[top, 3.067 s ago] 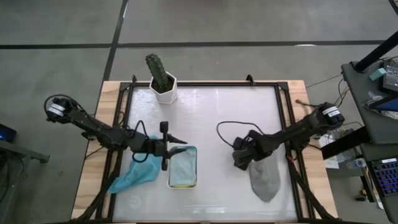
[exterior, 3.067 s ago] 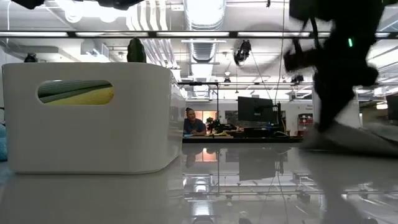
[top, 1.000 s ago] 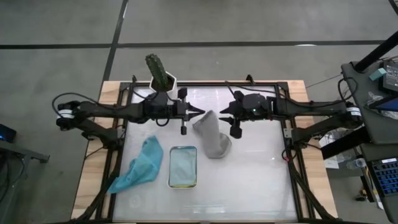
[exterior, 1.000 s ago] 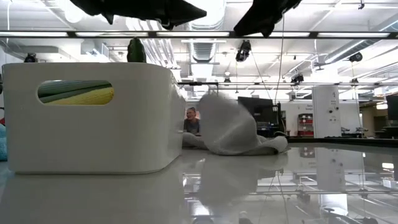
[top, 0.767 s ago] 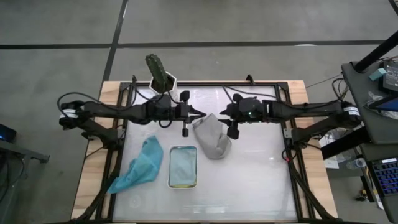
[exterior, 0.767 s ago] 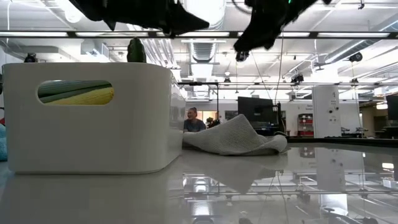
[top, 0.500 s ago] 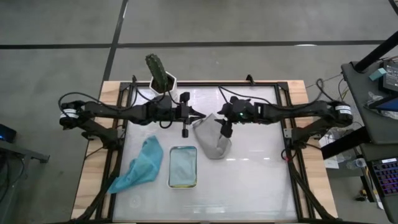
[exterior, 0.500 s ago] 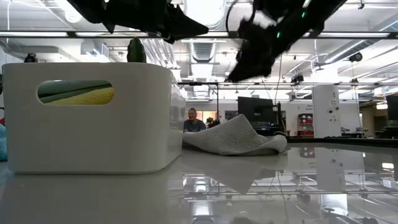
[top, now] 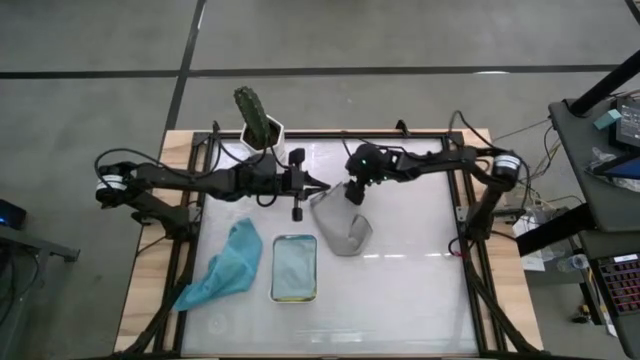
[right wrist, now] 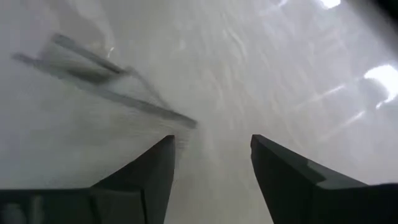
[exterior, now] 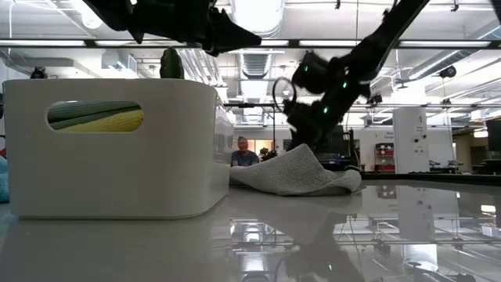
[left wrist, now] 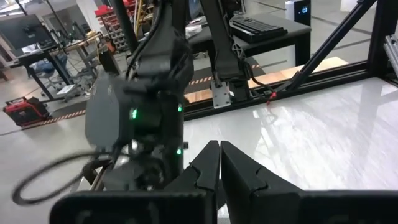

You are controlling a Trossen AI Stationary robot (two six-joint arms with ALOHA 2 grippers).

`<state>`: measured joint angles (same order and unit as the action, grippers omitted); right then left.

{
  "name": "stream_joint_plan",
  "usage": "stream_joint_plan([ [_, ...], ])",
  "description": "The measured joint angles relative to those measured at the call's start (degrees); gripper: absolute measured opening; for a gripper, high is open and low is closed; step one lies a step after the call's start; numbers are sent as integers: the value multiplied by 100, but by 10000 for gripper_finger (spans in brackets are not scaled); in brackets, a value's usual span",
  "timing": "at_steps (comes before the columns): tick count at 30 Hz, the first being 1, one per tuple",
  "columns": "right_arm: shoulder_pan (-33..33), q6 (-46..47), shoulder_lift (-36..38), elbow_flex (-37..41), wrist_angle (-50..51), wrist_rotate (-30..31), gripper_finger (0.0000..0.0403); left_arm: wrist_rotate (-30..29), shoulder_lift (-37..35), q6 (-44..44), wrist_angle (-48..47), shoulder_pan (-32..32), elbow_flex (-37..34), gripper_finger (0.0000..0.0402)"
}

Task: Fold microfiber towels
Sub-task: Fold the gray microfiber towel

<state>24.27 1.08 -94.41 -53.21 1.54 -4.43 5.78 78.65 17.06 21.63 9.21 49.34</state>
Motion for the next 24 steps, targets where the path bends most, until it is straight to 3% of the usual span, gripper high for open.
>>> stream_joint_plan([
  [4, 132, 135, -405, -99, -73, -749, 191, -18, 0, 3, 7, 33, 0, 0],
  [6, 136, 131, -546, -100, -165, -816, 169, -20, 0, 4, 15, 49, -2, 0],
  [12, 116, 72, -621, -92, -398, -811, 31, -194, 2, 17, 20, 58, -4, 0],
  [13, 111, 57, -571, -82, -392, -811, 22, -243, 2, 17, 20, 59, -4, 0],
  [24, -47, -423, 1085, 26, -219, -750, 9, -391, 7, 483, 42, 84, -11, 0],
])
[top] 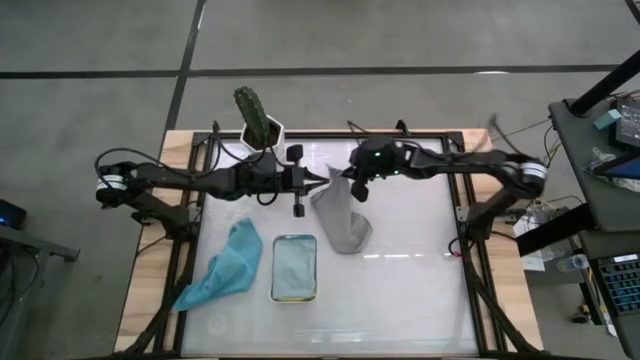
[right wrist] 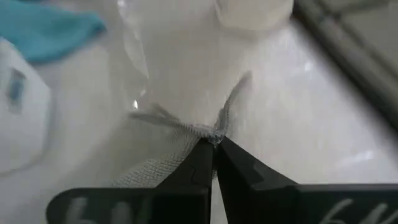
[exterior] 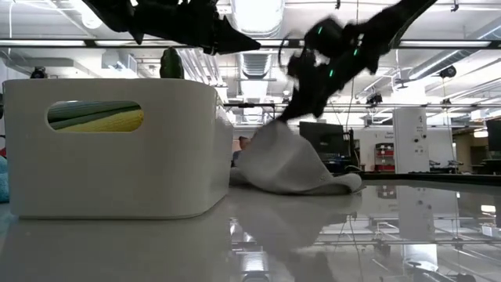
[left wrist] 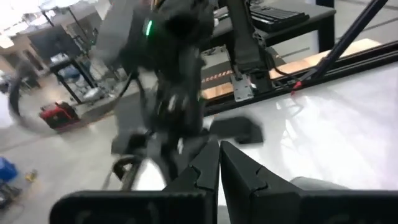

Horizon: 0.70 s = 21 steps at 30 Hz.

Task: Fold microfiber towels
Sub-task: Fold the gray microfiber towel

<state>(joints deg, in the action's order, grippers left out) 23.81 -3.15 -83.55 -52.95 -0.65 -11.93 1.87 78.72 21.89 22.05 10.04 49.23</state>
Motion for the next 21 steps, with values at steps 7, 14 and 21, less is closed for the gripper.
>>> stream_joint_plan([
  [7, -386, -595, 1128, 63, 67, -1, 9, 107, 0, 76, -11, 222, 4, 40],
  [14, -660, -845, 1412, 79, 74, -4, 9, 234, 206, 110, -16, 238, -4, 157],
  [21, -684, -888, 1360, 95, 94, -2, 9, 209, 785, 581, 440, 243, -2, 219],
])
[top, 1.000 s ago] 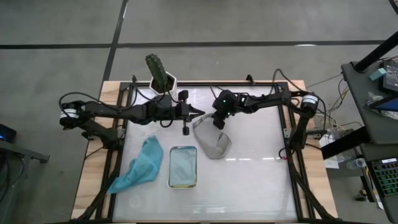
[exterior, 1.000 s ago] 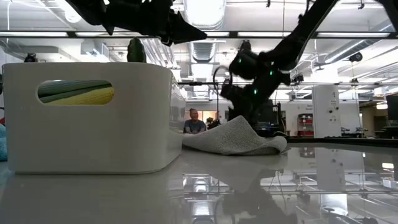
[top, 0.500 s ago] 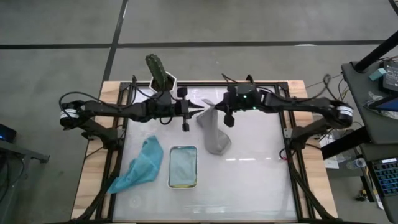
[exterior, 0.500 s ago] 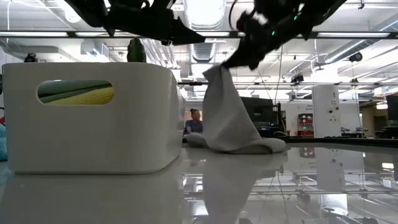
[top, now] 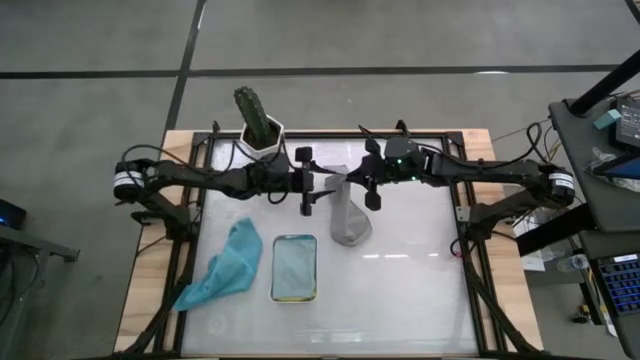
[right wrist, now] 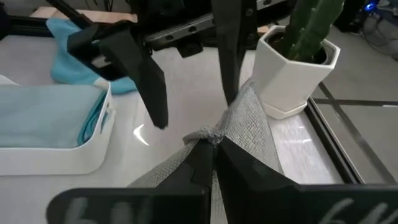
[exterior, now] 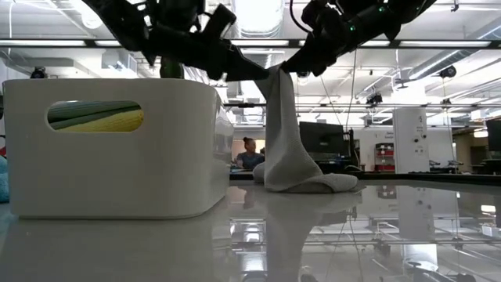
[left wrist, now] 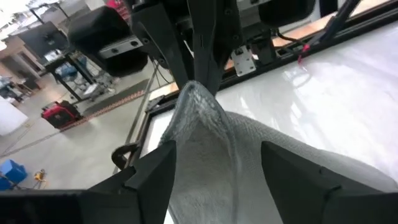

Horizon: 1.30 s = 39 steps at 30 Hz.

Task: Fold microfiber towels
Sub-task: Fold the gray microfiber towel

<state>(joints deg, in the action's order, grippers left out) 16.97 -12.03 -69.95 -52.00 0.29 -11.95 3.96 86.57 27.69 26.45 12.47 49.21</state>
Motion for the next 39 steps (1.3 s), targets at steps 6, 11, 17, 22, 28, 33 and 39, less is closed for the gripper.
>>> stream_joint_plan([
  [6, 0, -2, -25, 11, 167, -1, 9, -107, -40, 422, -80, 1, 1, 221],
  [11, 0, -4, -27, 45, 243, -1, 9, -244, -499, 534, -190, 122, 9, 221],
  [17, 0, -2, -27, 54, 241, -1, 9, 235, -300, 513, -303, 398, 9, 221],
  [22, 0, -2, -27, 56, 239, -1, 8, 322, 15, 464, -314, 426, 42, 197],
  [28, 0, -2, -27, 68, 241, -4, 8, 325, 98, 446, -255, 432, 191, 38],
  [33, 2, 3, 18, 69, 241, -2, 9, 328, -195, 385, -453, 421, 333, 2],
  [39, 4, 302, 227, -53, 254, -4, 14, 353, -507, 71, -1552, 300, 1035, 0],
])
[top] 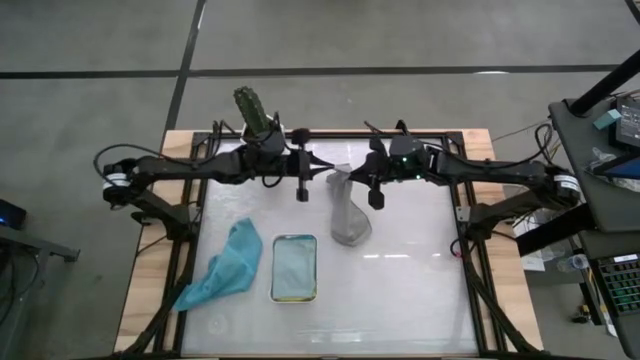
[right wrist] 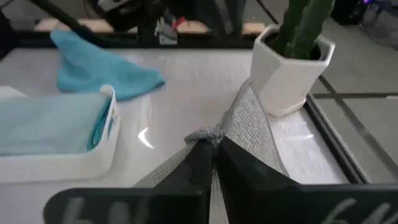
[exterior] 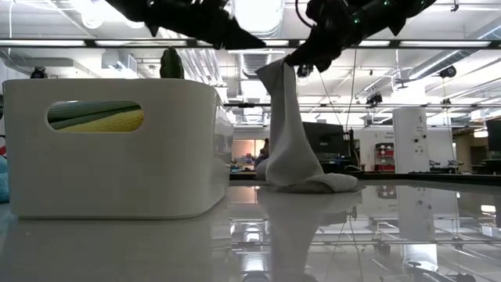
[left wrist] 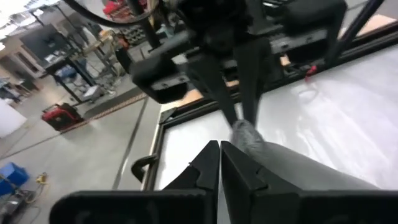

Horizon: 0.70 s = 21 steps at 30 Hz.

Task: Fold microfiber towels
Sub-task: Fold the gray microfiber towel

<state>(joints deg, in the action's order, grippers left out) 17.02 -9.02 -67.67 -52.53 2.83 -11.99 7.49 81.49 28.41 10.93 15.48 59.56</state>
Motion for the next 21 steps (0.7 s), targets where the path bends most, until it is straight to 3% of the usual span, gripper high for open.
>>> stream_joint_plan([
  [5, 0, -155, 144, -22, 42, 2, 29, 22, 1, 49, -358, -69, 252, 0],
  [9, -21, -313, 148, -22, 204, 2, 14, 18, 7, 168, -553, -27, 228, 20],
  [18, -24, -351, 157, -22, 245, 2, 9, 417, 256, 250, -821, 110, 187, 172],
  [21, -26, -319, 157, -20, 249, 0, 9, 407, 460, 306, -535, 145, 185, 202],
])
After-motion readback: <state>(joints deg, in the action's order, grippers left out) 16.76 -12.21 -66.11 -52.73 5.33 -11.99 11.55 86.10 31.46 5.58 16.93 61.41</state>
